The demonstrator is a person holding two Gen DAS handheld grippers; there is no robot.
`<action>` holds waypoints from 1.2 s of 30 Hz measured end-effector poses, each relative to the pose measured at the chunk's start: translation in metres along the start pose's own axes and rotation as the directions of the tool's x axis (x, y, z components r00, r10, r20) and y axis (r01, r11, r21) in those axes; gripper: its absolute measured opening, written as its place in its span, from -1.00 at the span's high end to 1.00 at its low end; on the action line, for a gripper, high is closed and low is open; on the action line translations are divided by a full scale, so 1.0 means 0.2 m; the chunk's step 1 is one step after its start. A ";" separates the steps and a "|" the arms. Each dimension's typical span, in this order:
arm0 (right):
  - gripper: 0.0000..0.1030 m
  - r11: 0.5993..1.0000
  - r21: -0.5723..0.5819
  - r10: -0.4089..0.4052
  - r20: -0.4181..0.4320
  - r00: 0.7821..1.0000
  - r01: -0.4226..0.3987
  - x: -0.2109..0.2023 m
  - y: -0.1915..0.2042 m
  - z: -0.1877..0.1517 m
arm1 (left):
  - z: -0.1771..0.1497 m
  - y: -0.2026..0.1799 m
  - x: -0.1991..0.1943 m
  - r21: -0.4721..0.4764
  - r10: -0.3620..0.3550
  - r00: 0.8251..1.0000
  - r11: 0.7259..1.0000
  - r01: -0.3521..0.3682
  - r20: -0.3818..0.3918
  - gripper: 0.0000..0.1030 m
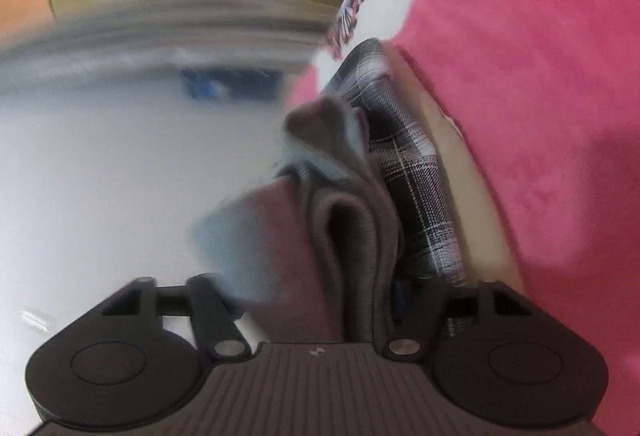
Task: Fold clothes
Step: 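Carry the folded sweatshirt with both grippers onto the plaid shirt stack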
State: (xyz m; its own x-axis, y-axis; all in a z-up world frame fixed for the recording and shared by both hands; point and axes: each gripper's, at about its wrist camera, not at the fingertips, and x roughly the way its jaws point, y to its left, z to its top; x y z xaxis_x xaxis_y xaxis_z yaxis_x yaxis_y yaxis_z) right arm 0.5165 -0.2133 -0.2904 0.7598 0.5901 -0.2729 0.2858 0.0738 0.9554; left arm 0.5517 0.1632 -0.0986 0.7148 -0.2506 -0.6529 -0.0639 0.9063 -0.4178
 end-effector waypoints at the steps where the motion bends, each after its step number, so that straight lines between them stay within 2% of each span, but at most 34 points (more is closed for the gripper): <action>1: -0.50 1.000 0.019 0.016 0.001 1.000 -0.016 -0.03 -0.01 0.01 | -0.02 0.04 -0.04 0.009 -0.016 1.000 1.000 0.016 0.009 -0.49; 2: -0.58 1.000 -0.005 0.010 -0.003 1.000 -0.010 -0.07 0.00 0.03 | -0.04 0.07 -0.09 0.022 -0.034 0.999 0.999 0.033 0.009 -0.50; 5: -0.65 0.990 -0.138 -0.015 -0.014 1.000 0.013 -0.19 0.06 0.08 | -0.14 0.15 -0.23 0.064 -0.068 0.998 0.996 0.068 -0.008 -0.59; 7: -0.66 0.983 -0.181 -0.015 -0.034 0.999 0.008 -0.22 0.10 0.12 | -0.25 0.18 -0.29 0.044 -0.097 0.995 0.994 0.099 -0.030 -0.66; 10: -0.69 0.979 -0.204 -0.007 -0.069 0.998 -0.008 -0.17 0.17 0.15 | -0.41 0.20 -0.25 -0.042 -0.130 0.988 0.991 0.127 -0.089 -0.66; 12: -0.71 0.964 -0.264 -0.037 -0.089 0.995 0.012 -0.10 0.24 0.14 | -0.52 0.18 -0.21 -0.085 -0.155 0.981 0.986 0.146 -0.114 -0.66; 15: -0.72 0.925 -0.372 -0.124 -0.096 0.988 0.081 -0.05 0.32 0.08 | -0.66 0.14 -0.12 -0.131 -0.181 0.971 0.978 0.162 -0.154 -0.63; 16: -0.61 0.906 -0.410 -0.150 -0.087 0.985 0.102 -0.04 0.34 0.06 | -0.69 0.12 -0.09 -0.135 -0.180 0.969 0.978 0.158 -0.171 -0.56; 18: -0.18 0.877 -0.466 -0.174 -0.078 0.982 0.118 -0.03 0.38 0.04 | -0.74 0.09 -0.04 -0.141 -0.180 0.965 0.978 0.154 -0.192 -0.44; 19: 0.11 0.867 -0.485 -0.178 -0.080 0.981 0.118 -0.03 0.41 0.03 | -0.73 0.07 -0.03 -0.147 -0.188 0.964 0.976 0.162 -0.186 -0.35; 20: 0.21 0.855 -0.507 -0.174 -0.085 0.981 0.108 -0.02 0.44 0.03 | -0.72 0.05 -0.03 -0.153 -0.200 0.963 0.973 0.174 -0.179 -0.25; 24: 0.27 0.801 -0.596 -0.140 -0.103 0.985 0.052 0.04 0.60 0.02 | -0.66 -0.06 -0.04 -0.136 -0.240 0.958 0.966 0.220 -0.156 -0.20; 28: 0.28 0.752 -0.656 -0.163 -0.097 0.982 0.060 0.10 0.63 0.07 | -0.68 -0.13 0.00 -0.168 -0.251 0.952 0.961 0.222 -0.177 -0.21; 30: 0.26 0.794 -0.601 -0.189 -0.097 0.977 0.094 0.12 0.53 0.15 | -0.72 -0.15 0.05 -0.196 -0.256 0.945 0.956 0.217 -0.203 -0.21; 31: 0.14 0.820 -0.561 -0.204 -0.099 0.974 0.114 0.13 0.47 0.19 | -0.75 -0.16 0.07 -0.208 -0.255 0.943 0.955 0.210 -0.215 -0.21; 33: 0.06 0.888 -0.451 -0.161 -0.120 0.980 0.091 0.08 0.36 0.24 | -0.77 -0.14 0.05 -0.229 -0.265 0.942 0.949 0.216 -0.207 -0.22; 36: -0.03 0.924 -0.380 -0.103 -0.128 0.986 0.047 -0.03 0.31 0.25 | -0.78 -0.09 -0.03 -0.261 -0.293 0.942 0.934 0.245 -0.163 -0.35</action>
State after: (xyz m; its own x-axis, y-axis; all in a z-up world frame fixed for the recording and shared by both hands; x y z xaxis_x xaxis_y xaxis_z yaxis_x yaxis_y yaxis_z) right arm 0.5583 -0.2528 -0.2345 0.6449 0.6776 -0.3536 0.0780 0.4019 0.9124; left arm 0.4404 0.0944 -0.1858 0.5783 -0.5575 -0.5956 -0.0661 0.6957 -0.7153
